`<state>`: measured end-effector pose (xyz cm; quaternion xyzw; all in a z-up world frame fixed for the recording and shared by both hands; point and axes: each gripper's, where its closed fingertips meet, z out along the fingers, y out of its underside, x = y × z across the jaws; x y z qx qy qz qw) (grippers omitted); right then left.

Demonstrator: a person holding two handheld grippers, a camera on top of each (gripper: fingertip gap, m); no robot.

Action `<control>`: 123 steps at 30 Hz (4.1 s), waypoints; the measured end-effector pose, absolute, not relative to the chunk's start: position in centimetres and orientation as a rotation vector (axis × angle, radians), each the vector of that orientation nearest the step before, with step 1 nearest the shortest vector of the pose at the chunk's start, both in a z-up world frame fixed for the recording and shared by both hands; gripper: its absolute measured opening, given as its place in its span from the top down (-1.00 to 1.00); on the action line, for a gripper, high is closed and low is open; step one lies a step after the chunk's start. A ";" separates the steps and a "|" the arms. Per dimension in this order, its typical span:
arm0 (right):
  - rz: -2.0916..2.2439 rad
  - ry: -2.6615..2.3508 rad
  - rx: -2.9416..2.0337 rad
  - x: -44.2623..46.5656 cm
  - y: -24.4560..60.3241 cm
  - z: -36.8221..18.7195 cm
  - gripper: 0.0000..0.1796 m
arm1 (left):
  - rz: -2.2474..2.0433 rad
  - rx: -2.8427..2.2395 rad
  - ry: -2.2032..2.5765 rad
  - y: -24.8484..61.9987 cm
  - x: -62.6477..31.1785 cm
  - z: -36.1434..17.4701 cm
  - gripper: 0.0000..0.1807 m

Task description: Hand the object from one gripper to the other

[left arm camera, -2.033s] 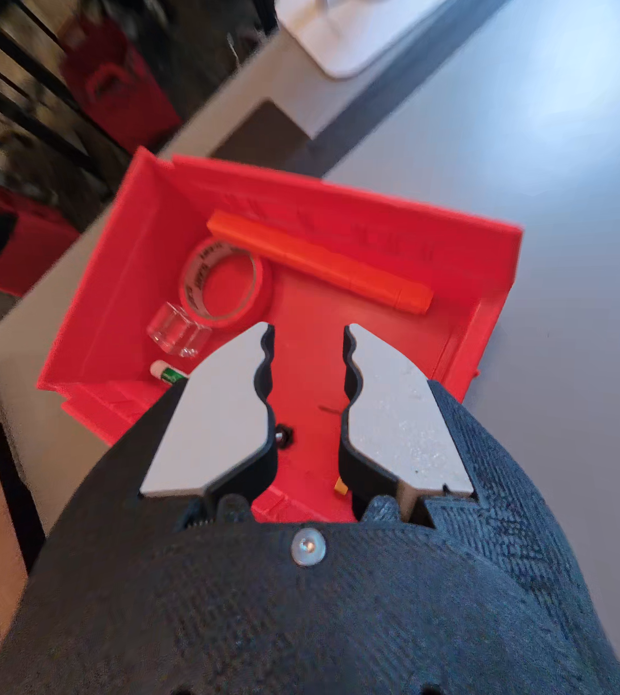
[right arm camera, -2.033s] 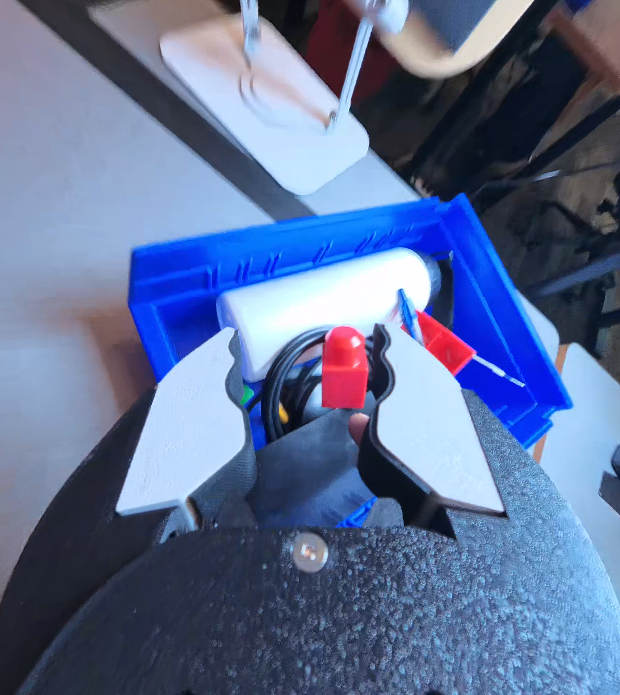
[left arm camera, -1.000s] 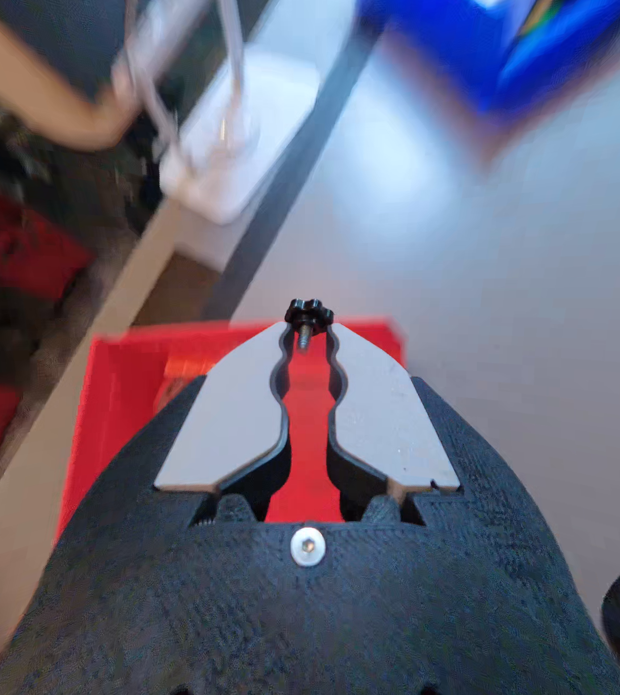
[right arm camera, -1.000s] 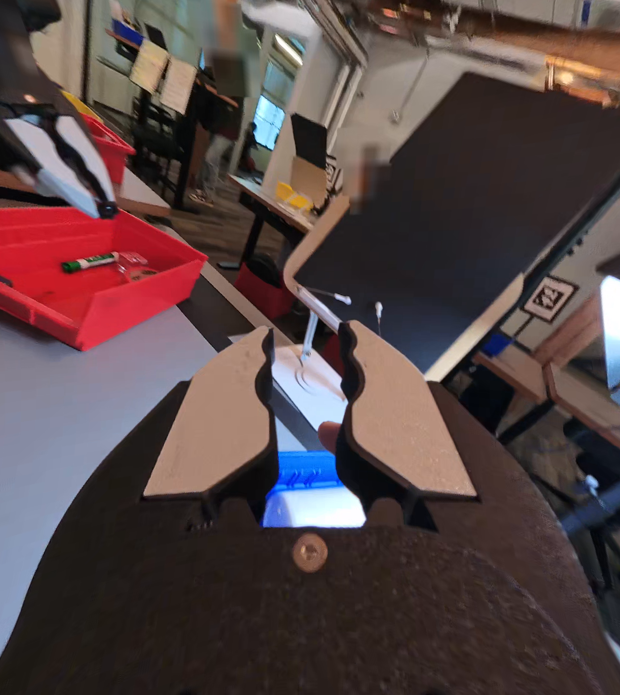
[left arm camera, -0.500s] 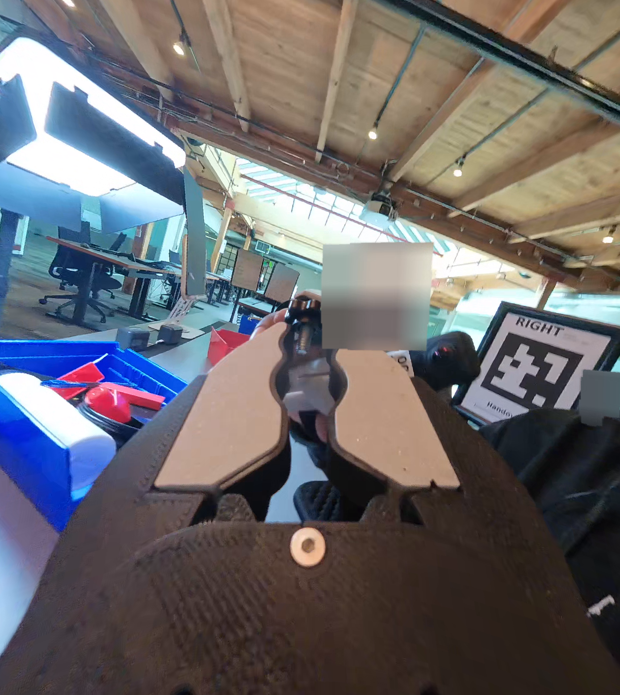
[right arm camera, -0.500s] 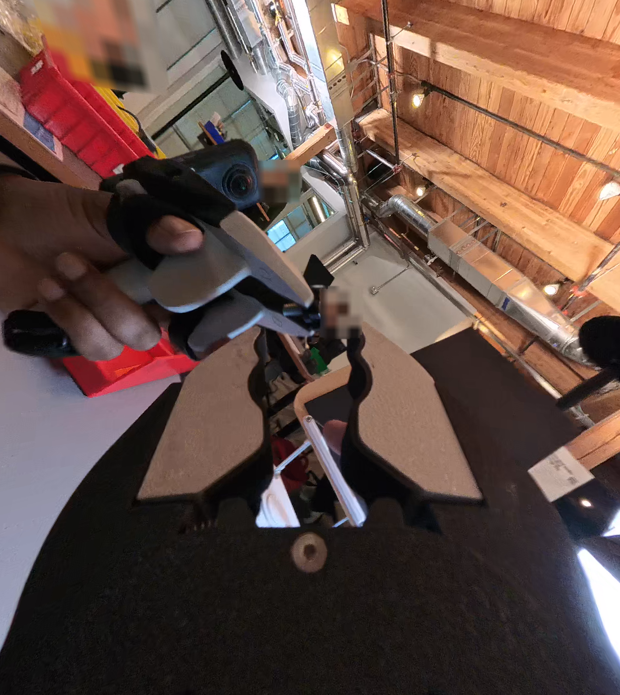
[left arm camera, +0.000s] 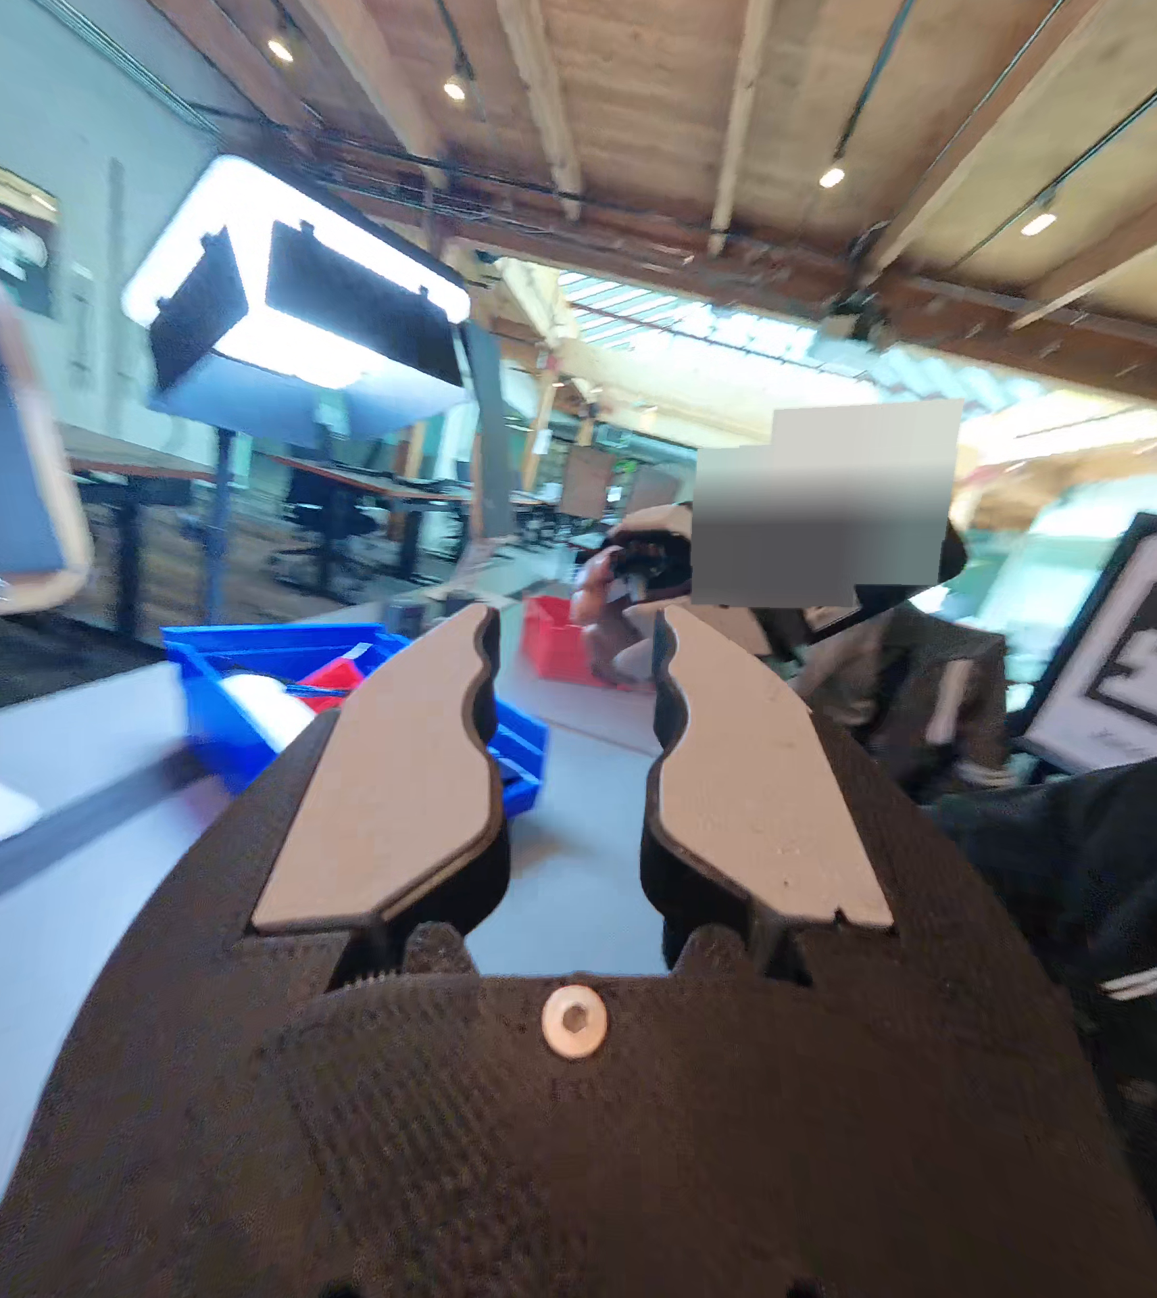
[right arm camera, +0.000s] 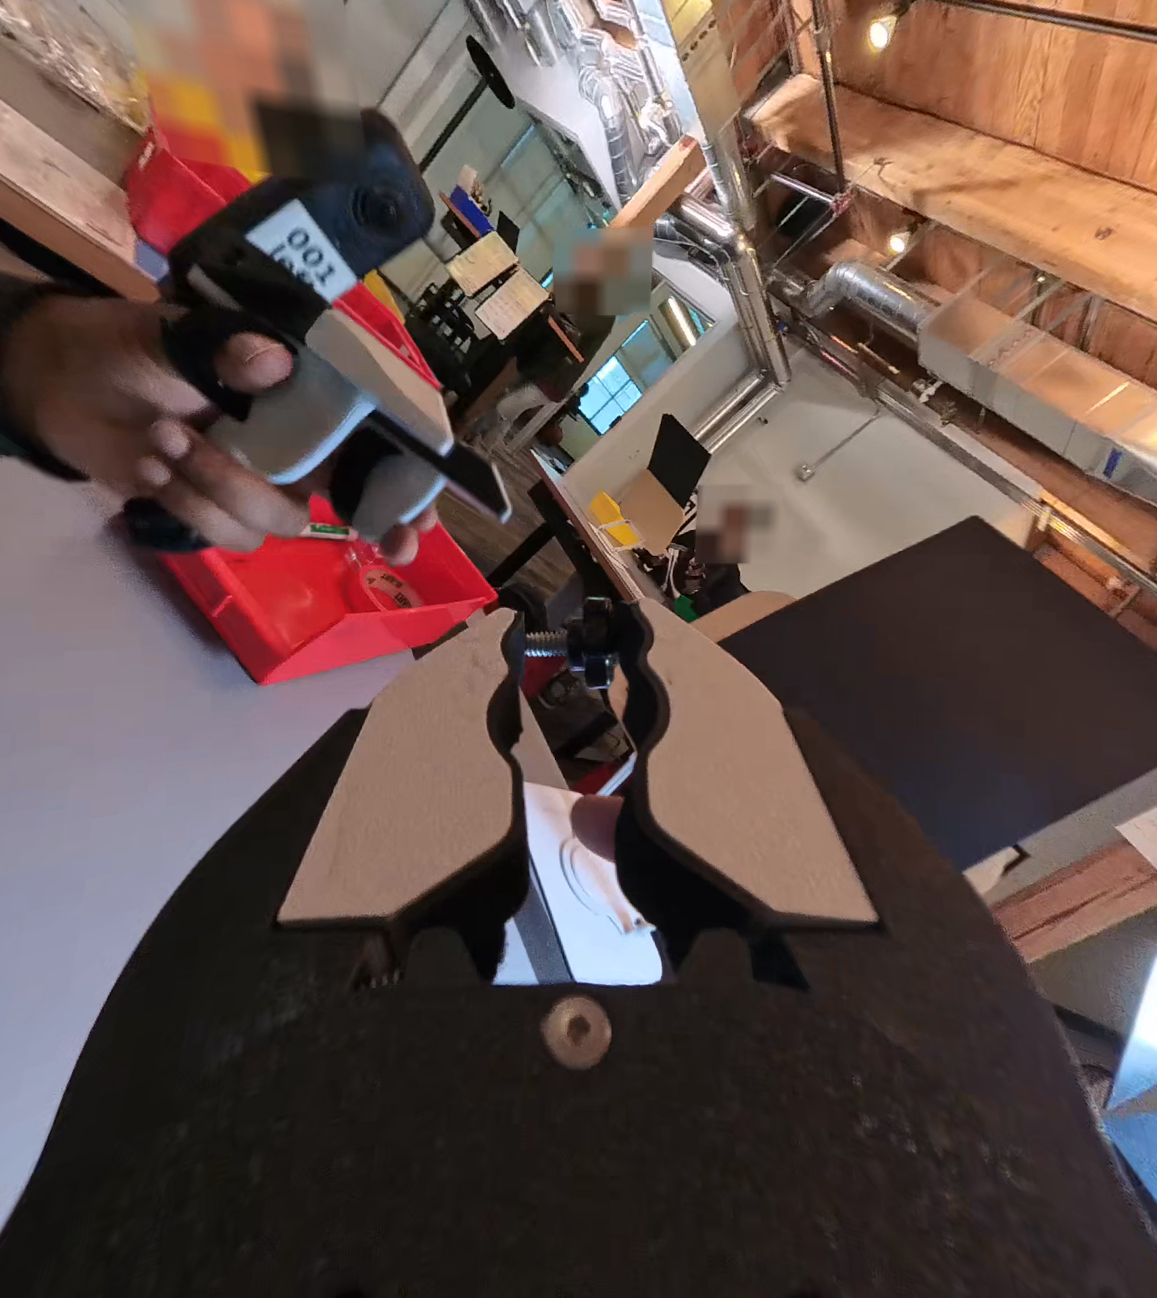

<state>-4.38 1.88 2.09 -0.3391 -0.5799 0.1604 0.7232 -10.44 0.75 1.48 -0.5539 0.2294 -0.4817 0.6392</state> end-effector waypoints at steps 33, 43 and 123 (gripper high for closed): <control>0.789 -1.323 -0.858 -7.5 -1.0 0.2 0.60 | -1.290 -1.238 0.610 -1.5 -7.3 0.6 0.73; 0.740 -1.394 -0.661 -7.9 -3.6 -0.3 0.85 | -1.752 -1.202 0.677 -3.4 -6.6 -0.2 0.72; 0.411 -1.625 -0.838 -6.1 -0.9 -3.4 1.00 | -0.140 -1.255 1.258 -1.7 -10.8 -3.3 1.00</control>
